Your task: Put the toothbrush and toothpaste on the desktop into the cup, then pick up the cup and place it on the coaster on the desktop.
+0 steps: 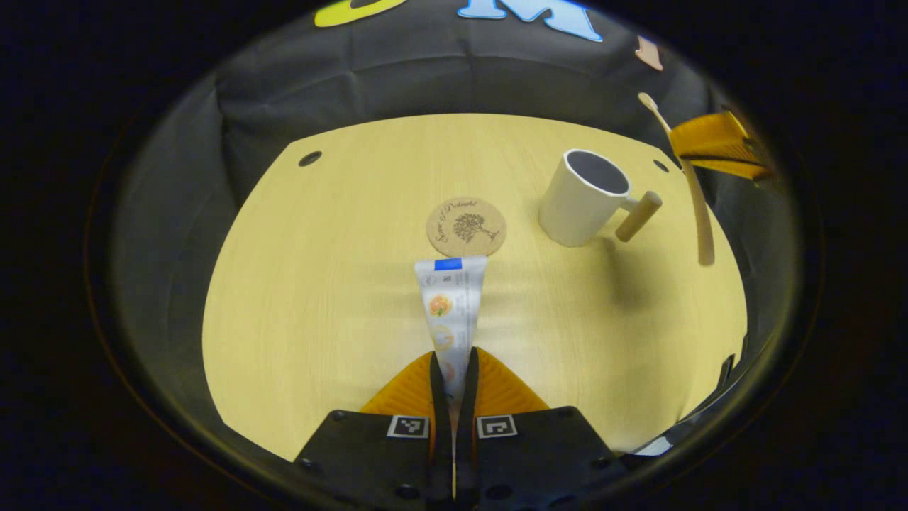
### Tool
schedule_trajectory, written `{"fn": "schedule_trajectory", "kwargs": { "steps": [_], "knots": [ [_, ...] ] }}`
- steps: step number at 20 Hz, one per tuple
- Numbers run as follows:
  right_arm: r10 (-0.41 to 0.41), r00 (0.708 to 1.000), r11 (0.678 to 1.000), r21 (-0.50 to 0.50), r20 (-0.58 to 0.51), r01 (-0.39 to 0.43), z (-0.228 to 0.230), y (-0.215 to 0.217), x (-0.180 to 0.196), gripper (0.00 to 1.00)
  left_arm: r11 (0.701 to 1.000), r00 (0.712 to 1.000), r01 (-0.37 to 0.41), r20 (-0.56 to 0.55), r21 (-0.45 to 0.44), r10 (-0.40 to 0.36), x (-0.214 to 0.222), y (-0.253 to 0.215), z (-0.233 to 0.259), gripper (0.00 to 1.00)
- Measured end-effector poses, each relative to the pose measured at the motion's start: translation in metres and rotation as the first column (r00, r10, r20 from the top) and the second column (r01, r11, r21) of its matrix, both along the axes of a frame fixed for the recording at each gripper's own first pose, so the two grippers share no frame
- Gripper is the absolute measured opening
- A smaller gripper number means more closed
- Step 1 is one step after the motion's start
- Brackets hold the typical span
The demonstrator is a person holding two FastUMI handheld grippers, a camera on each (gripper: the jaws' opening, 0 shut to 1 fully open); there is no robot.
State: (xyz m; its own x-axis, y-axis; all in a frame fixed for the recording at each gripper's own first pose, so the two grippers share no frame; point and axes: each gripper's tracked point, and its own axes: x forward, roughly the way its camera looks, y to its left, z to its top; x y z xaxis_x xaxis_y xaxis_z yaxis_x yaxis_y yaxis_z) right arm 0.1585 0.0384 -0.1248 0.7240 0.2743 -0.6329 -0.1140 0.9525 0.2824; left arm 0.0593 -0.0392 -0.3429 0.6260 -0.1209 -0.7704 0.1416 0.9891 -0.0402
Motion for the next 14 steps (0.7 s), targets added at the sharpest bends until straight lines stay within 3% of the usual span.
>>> {"fn": "schedule_trajectory", "kwargs": {
  "steps": [9, 14],
  "knots": [
    [-0.070, 0.997, 0.996, 0.061, 0.031, 0.068, -0.002, 0.011, 0.075, 0.03, 1.000, 1.000, -0.025, -0.003, 0.017, 0.025, -0.006, 0.033, 0.012, 0.09],
    [-0.081, 0.996, 0.995, 0.054, 0.037, 0.079, -0.017, 0.016, 0.094, 0.02, 0.999, 0.999, -0.042, -0.020, 0.029, 0.043, -0.005, 0.046, 0.005, 0.10]
  ]
}}
